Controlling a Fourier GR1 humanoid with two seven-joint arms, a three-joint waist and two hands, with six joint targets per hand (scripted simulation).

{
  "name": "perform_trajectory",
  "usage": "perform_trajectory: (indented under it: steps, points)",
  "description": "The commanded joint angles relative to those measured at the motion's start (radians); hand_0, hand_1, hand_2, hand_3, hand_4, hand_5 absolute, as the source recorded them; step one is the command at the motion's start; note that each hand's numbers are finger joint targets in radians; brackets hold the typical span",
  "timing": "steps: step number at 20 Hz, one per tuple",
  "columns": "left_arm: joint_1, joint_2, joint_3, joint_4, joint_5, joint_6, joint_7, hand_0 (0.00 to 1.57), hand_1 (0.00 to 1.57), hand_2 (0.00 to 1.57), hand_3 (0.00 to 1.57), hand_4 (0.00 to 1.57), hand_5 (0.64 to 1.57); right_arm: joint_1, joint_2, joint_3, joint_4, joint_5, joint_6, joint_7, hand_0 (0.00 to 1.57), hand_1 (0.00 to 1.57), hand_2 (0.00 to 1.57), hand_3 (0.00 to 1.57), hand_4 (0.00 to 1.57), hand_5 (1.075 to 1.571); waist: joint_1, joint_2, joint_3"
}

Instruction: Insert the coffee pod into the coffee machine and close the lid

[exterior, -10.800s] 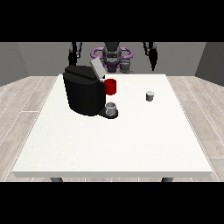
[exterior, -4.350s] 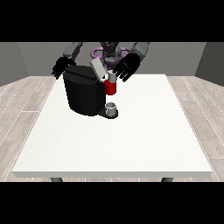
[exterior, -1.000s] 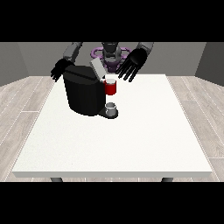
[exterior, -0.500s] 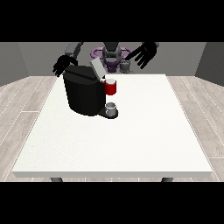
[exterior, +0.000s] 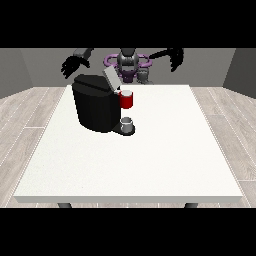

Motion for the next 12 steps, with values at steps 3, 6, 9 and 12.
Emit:
perform_trajectory:
  steps: [3,6,9,12]
  points:
    - [0.111,-0.05,0.033,-0.032,0.08,-0.02,0.044,0.0,0.0,0.0,0.0,0.0,1.571,-0.008,-0.039,0.055,-0.082,0.025,0.041,0.101,0.0,0.0,0.0,0.0,0.35,1.571,0.043,-0.097,-0.0001]
    - [0.163,-0.034,0.043,-0.048,0.106,-0.044,0.01,0.0,0.0,0.0,0.0,0.0,1.571,-0.053,-0.043,0.075,-0.151,0.003,0.079,0.122,0.0,0.0,0.0,0.0,0.26,1.571,0.039,-0.09,-0.0003]
    - [0.204,-0.076,0.041,-0.083,0.133,-0.025,0.02,0.0,0.0,0.0,0.0,0.0,1.571,-0.048,-0.072,0.064,-0.183,-0.031,0.142,0.102,0.0,0.0,0.0,0.0,0.0,1.571,0.043,-0.092,0.0002]
    - [0.264,-0.09,0.009,-0.125,0.149,-0.091,0.026,0.0,0.0,0.0,0.0,0.14,1.571,-0.095,-0.092,0.051,-0.173,-0.033,0.139,0.145,0.0,0.0,0.0,0.0,0.0,1.571,0.116,-0.099,0.0004]
